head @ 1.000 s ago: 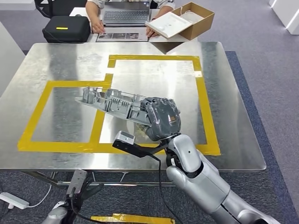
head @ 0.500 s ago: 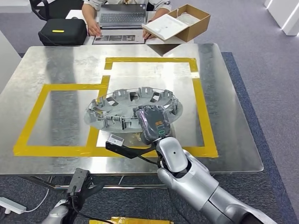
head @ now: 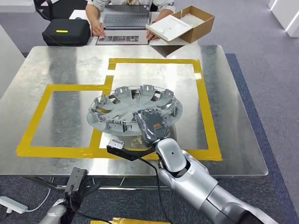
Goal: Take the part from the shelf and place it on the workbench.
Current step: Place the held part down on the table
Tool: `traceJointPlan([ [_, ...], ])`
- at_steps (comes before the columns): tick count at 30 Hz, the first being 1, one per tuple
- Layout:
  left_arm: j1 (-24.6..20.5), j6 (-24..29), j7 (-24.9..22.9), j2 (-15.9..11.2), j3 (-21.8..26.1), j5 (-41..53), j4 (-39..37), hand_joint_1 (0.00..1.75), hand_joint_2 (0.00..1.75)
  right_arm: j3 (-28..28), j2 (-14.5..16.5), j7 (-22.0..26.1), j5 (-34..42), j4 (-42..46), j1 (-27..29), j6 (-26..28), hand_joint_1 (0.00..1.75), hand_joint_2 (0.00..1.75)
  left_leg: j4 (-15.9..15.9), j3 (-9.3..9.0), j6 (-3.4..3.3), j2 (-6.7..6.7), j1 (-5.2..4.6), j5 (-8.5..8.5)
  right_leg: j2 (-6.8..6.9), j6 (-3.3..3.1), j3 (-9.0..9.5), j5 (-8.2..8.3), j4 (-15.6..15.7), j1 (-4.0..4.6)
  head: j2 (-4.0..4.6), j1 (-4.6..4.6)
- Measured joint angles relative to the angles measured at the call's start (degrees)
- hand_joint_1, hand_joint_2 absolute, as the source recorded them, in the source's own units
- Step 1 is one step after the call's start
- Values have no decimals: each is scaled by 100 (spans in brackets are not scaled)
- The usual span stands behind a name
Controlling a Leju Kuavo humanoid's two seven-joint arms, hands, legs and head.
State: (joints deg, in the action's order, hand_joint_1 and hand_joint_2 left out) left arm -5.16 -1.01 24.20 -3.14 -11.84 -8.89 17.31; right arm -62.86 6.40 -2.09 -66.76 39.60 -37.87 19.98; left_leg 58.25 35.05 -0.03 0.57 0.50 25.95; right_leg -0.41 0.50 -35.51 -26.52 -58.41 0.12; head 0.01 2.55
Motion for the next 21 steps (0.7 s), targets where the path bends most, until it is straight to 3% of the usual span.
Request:
traceJointPlan([
  [2,4,7,0,-8,-1,-3,0,0,175,-21,15,2,1,-24,-4,-11,175,175,0,-4,62,-5,9,11,-11,-45,15,15,31,-10,0,0],
  [4,10,14,0,-13,-6,-2,0,0,175,-36,35,2,0,-40,-14,-12,175,175,203,77,129,-13,21,161,-10,-99,47,31,66,-36,-1,20],
  [7,22,14,0,-15,-14,-2,0,0,175,-53,60,3,-2,-56,-16,-16,175,175,1195,552,200,-21,41,641,-9,-144,68,24,76,-43,-1,43],
  [8,28,14,0,-16,-14,-3,0,0,175,-63,61,5,-1,-62,-9,-19,175,175,1459,691,213,-21,46,705,-13,-147,72,18,75,-42,-1,42],
  [9,33,11,0,-18,-14,-5,0,0,175,-74,62,9,1,-67,-5,-28,175,175,1542,748,219,-21,51,661,-18,-147,79,10,73,-42,0,42],
  [10,36,2,4,-21,-14,-8,0,0,175,-84,64,15,3,-72,-3,-43,175,175,1403,697,219,-22,57,509,-25,-141,91,0,71,-43,0,43],
  [12,35,-42,32,-34,-19,-9,0,0,175,-98,75,34,15,-74,-10,-87,174,175,708,371,207,-24,64,102,-38,-113,122,-31,60,-39,1,42],
  [13,32,-66,56,-42,-26,-8,1,0,175,-102,79,44,22,-74,-17,-110,173,175,370,210,190,-24,60,-14,-46,-91,127,-49,45,-27,1,40],
  [15,26,-81,99,-55,-40,-5,2,0,175,-107,84,59,34,-76,-29,-171,170,175,59,65,140,-25,41,-45,-50,-40,116,-66,31,-8,1,38],
  [18,24,-46,130,-58,-55,-7,4,0,175,-114,85,56,43,-80,-44,-285,169,175,6,44,28,-27,41,-38,-33,42,76,-121,-9,-19,-1,32],
  [19,20,-39,134,-57,-61,-7,5,0,175,-115,85,54,45,-81,-57,-302,169,175,-9,34,-15,-28,48,-44,-24,70,7,-215,-150,-22,-1,20],
  [21,13,-32,141,-57,-77,-6,9,0,175,-123,84,51,46,-88,-76,-315,170,175,-20,23,-71,-32,53,-42,-10,106,-291,-540,-785,-28,-1,0],
])
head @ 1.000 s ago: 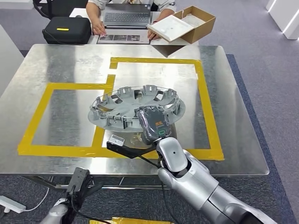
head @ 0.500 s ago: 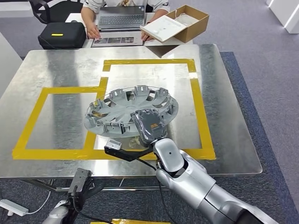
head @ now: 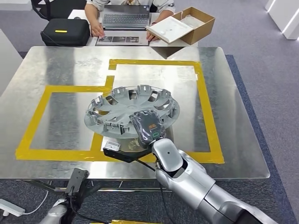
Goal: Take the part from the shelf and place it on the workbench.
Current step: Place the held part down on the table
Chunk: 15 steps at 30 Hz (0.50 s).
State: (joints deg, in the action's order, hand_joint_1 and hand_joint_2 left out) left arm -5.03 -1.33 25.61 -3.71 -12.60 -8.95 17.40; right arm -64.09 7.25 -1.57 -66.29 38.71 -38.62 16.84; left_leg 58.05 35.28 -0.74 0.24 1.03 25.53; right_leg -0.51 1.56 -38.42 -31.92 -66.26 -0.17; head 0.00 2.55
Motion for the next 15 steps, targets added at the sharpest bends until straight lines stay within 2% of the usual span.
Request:
traceJointPlan([
  [1,0,0,2,-1,-6,0,1,0,175,-5,-1,0,0,-8,0,-3,169,175,1,0,-13,0,-2,2,1,10,-195,-164,-404,-2,0,-5],
  [2,2,0,3,-1,-10,-1,2,0,175,-11,-1,0,0,-18,6,-5,167,175,2,-2,-17,-1,-4,4,1,16,-355,-255,-715,-3,0,-4],
  [3,4,1,3,-1,-11,-3,2,0,131,-15,-1,-6,0,-27,10,-14,164,175,3,-4,-18,1,-4,5,2,18,-438,-248,-851,-3,1,-5],
  [4,6,4,3,0,-12,-5,2,0,87,-18,-1,-22,0,-34,10,-34,160,175,4,-10,-16,2,-4,7,3,11,-402,-125,-743,-3,1,-5],
  [6,9,26,3,1,-12,-27,2,0,0,-19,-1,-90,-3,-44,-5,-119,144,175,6,-29,-1,7,-4,16,11,-22,-59,270,-2,-2,1,-6],
  [7,12,43,3,2,-11,-43,2,0,0,-19,2,-134,-6,-48,-19,-178,113,175,14,-29,18,10,-16,26,16,-41,147,406,391,1,1,-5],
  [8,16,60,2,1,-11,-62,2,0,0,-20,5,-178,-9,-55,-30,-240,75,175,17,-25,46,12,-26,28,17,-61,288,475,656,5,2,0],
  [9,24,74,2,-2,-10,-79,2,0,0,-20,9,-223,-11,-65,-37,-301,38,175,18,-19,76,14,-34,25,13,-80,356,484,779,12,1,2],
  [10,32,87,-1,-5,-10,-93,2,0,0,-21,13,-264,-14,-76,-40,-354,10,175,16,-13,108,14,-40,19,5,-97,377,476,803,19,1,6],
  [11,40,98,-3,-12,-10,-105,2,0,0,-21,17,-311,-18,-89,-39,-398,0,131,9,-10,139,13,-32,16,-1,-125,374,491,807,11,1,8],
  [12,50,108,-4,-15,-11,-115,2,0,0,-21,22,-356,-22,-101,-39,-432,0,87,30,-2,168,9,-25,40,-3,-153,377,503,818,3,0,7],
  [14,79,133,-9,-19,-14,-124,1,0,0,-20,48,-444,-31,-115,-45,-506,0,0,324,123,223,2,-11,246,-1,-218,391,523,845,-20,0,26],
  [15,101,146,-11,-19,-15,-129,0,0,0,-19,62,-490,-36,-122,-45,-561,0,0,641,263,245,-1,-4,419,-3,-238,393,522,846,-18,0,35],
])
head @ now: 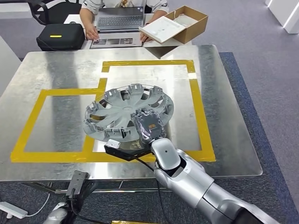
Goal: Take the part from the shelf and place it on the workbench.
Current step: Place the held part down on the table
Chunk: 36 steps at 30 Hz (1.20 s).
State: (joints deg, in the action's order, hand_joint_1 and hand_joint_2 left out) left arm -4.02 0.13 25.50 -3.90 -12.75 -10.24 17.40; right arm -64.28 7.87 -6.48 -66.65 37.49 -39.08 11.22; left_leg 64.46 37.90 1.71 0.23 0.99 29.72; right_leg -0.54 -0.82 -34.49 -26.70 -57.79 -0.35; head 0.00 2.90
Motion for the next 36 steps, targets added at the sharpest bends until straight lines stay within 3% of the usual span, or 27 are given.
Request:
traceJointPlan([
  [2,50,28,-2,-5,2,-25,-1,0,0,0,19,-126,-12,-19,6,-181,0,0,712,337,30,0,9,297,-3,-20,2,-6,-2,7,0,5],
  [3,75,39,0,-5,4,-41,-1,0,0,0,20,-193,-18,-28,10,-286,0,0,898,436,37,0,10,318,-5,-22,3,-10,-4,10,0,5],
  [4,97,48,5,-5,6,-54,0,0,0,0,20,-254,-25,-33,10,-392,0,0,884,441,38,0,11,231,-7,-21,6,-14,-8,11,0,5],
  [7,146,58,41,-2,7,-66,2,0,0,2,32,-353,-56,-31,-12,-625,0,0,-65,-3,8,-1,9,-321,-20,15,25,-43,-27,23,1,5],
  [9,164,60,69,5,12,-70,2,0,0,3,37,-375,-73,-27,-34,-710,0,0,-526,-220,-36,-4,-6,-426,-28,62,11,-55,-39,46,1,-2],
  [13,175,75,92,19,59,-84,3,0,0,9,36,-395,-75,-15,-66,-781,0,0,-648,-269,-179,-5,-11,-423,-11,185,-39,-125,-108,36,0,-14],
  [15,180,86,92,29,101,-90,4,0,0,25,34,-415,-68,-5,-85,-783,0,0,-683,-289,-242,-10,7,-443,-1,237,-275,-411,-601,21,0,-42],
  [17,189,96,92,34,138,-101,4,0,0,40,26,-429,-60,-1,-86,-782,0,0,-683,-286,-262,-12,7,-443,4,276,-627,-748,-1354,9,0,-56],
  [18,192,101,92,36,155,-108,4,0,0,45,19,-433,-56,-1,-80,-783,0,0,-682,-285,-263,-12,8,-443,5,291,-739,-813,-1592,3,0,-55],
  [19,196,106,92,36,173,-114,4,0,0,49,13,-439,-51,-1,-78,-784,0,0,-679,-285,-260,-12,10,-445,6,302,-748,-770,-1621,-5,0,-56],
  [20,200,112,92,38,192,-118,4,0,0,54,8,-448,-43,0,-80,-788,0,0,-676,-287,-253,-11,13,-446,9,308,-643,-631,-1430,-16,0,-55],
  [22,208,121,92,40,238,-121,4,0,0,79,6,-469,-16,7,-99,-807,0,0,-658,-287,-215,-7,13,-443,30,312,-236,-296,-666,-40,0,-57],
  [24,223,130,92,32,287,-136,4,0,0,122,2,-481,25,20,-125,-897,0,0,-628,-265,-145,-1,-6,-444,31,273,49,-159,-147,-45,0,-50],
  [27,246,139,92,20,364,-160,4,0,0,185,-23,-480,98,31,-146,-1115,0,0,-636,-246,-44,1,3,-466,9,161,87,-133,-63,-30,0,-38],
  [29,257,142,92,25,407,-160,4,0,0,214,-33,-486,127,49,-171,-1185,0,0,-462,-170,2,-4,17,-329,7,83,90,-104,-44,-43,0,-20],
  [32,281,140,92,29,455,-151,2,0,0,262,-50,-517,174,77,-191,-1364,0,0,528,270,46,-8,20,169,6,20,93,-101,-38,-39,0,10],
  [33,288,140,93,30,477,-144,2,0,0,275,-64,-526,199,78,-186,-1452,0,0,814,406,52,-8,19,252,5,15,94,-104,-39,-34,0,9],
  [34,294,140,97,30,503,-135,2,0,0,284,-80,-531,225,79,-183,-1540,0,0,931,469,52,-8,19,236,2,12,97,-108,-39,-30,0,10],
  [35,298,140,103,31,530,-124,2,0,0,289,-95,-531,247,80,-182,-1611,0,0,822,423,44,-8,19,109,-3,13,104,-112,-40,-29,1,9],
  [36,300,140,113,31,553,-113,2,0,0,293,-107,-529,265,83,-184,-1662,0,0,521,280,29,-8,19,-93,-8,19,118,-120,-41,-29,1,10],
])
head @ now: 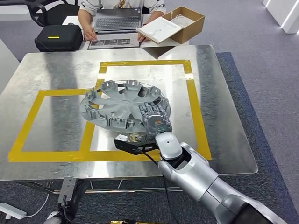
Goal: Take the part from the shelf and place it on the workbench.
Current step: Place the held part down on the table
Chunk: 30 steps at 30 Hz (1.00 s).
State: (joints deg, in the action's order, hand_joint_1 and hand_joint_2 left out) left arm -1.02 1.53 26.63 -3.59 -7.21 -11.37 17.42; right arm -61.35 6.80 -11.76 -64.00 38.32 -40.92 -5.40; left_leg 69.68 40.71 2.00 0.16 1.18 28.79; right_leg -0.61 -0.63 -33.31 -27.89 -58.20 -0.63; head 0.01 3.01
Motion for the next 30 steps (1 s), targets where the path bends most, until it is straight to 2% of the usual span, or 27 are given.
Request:
traceJointPlan([
  [2,4,-1,21,-1,28,19,0,0,0,7,-18,17,36,12,-9,-63,0,0,-726,-355,-41,0,-8,-309,-10,32,15,-22,-6,13,0,-3],
  [3,4,-3,34,0,35,27,0,0,0,10,-27,34,56,19,-15,-94,0,0,-967,-470,-62,0,-15,-360,-13,55,10,-29,-8,25,0,-3],
  [6,1,-7,71,8,64,50,1,0,0,13,-57,130,145,27,-25,-215,0,0,-1138,-536,-139,3,-30,-330,-5,150,1,-28,23,34,-1,-9],
  [8,2,-8,79,12,102,60,2,0,0,13,-81,210,207,29,-46,-269,0,0,-1189,-564,-214,3,-15,-353,9,217,-60,-136,-105,26,-1,-22],
  [9,2,-9,80,16,119,62,2,0,0,13,-99,244,231,30,-62,-280,0,0,-1210,-578,-245,1,-5,-364,13,244,-173,-273,-343,24,0,-33],
  [11,3,-8,80,27,148,64,1,0,0,9,-150,315,265,30,-83,-286,0,0,-1214,-580,-274,-1,-9,-363,17,281,-552,-630,-1126,19,-1,-51],
  [12,3,-7,80,33,158,63,1,0,0,5,-178,343,273,29,-84,-291,0,0,-1214,-581,-277,-1,-12,-363,18,292,-728,-737,-1466,16,-1,-50],
  [13,4,-6,80,36,168,63,0,0,0,2,-202,371,276,28,-84,-299,0,0,-1213,-582,-279,-1,-13,-362,18,298,-827,-743,-1632,15,-1,-51],
  [14,4,-5,80,37,179,62,0,0,0,-2,-222,397,277,28,-88,-311,0,0,-1212,-585,-278,0,-13,-360,19,298,-809,-634,-1556,12,-1,-51],
  [15,4,-5,80,39,190,62,0,0,0,-5,-239,431,273,29,-97,-325,0,0,-1211,-591,-274,0,-12,-359,23,292,-678,-444,-1263,9,0,-50],
  [17,5,-6,80,39,219,63,0,0,0,-21,-279,544,248,31,-144,-362,0,0,-1195,-590,-242,3,-23,-352,40,267,-267,-94,-443,5,1,-52],
  [18,8,-7,80,37,241,63,0,0,0,-37,-306,613,225,33,-177,-382,0,0,-1186,-580,-213,6,-34,-354,44,243,-121,-11,-162,7,1,-46],
  [19,13,-7,81,34,262,63,-1,0,0,-61,-335,681,199,37,-210,-401,0,0,-1180,-568,-180,9,-44,-361,44,216,-46,14,-19,14,1,-43],
  [21,26,-7,84,31,299,64,-2,0,0,-128,-408,777,138,44,-261,-417,0,0,-1189,-553,-116,12,-39,-382,33,145,-41,24,12,24,-1,-34],
  [23,42,-7,92,30,312,67,-4,0,0,-202,-478,816,87,57,-309,-406,0,0,-1106,-516,-64,7,-20,-305,30,71,-39,54,31,13,0,-27],
  [25,59,-7,98,28,317,71,-11,0,0,-267,-533,828,63,72,-357,-383,0,0,-591,-293,-21,2,-10,8,31,18,-34,67,44,3,1,-10],
  [27,73,-7,106,30,324,75,-20,0,0,-328,-586,841,53,76,-377,-368,0,0,173,56,5,0,-8,347,31,-2,-33,60,42,11,1,-4],
  [28,81,-6,112,31,330,78,-26,0,0,-362,-615,853,43,76,-379,-366,0,0,394,163,9,1,-8,390,29,-5,-31,57,40,15,1,-4],
  [29,87,-5,121,31,341,86,-31,0,0,-398,-648,867,31,77,-383,-365,0,0,406,176,4,0,-8,317,25,-5,-28,54,39,17,1,-4],
  [30,92,-3,134,29,357,97,-36,0,0,-432,-683,884,17,79,-391,-364,0,0,205,88,-9,0,-8,149,20,-1,-19,49,38,17,1,-4],
])
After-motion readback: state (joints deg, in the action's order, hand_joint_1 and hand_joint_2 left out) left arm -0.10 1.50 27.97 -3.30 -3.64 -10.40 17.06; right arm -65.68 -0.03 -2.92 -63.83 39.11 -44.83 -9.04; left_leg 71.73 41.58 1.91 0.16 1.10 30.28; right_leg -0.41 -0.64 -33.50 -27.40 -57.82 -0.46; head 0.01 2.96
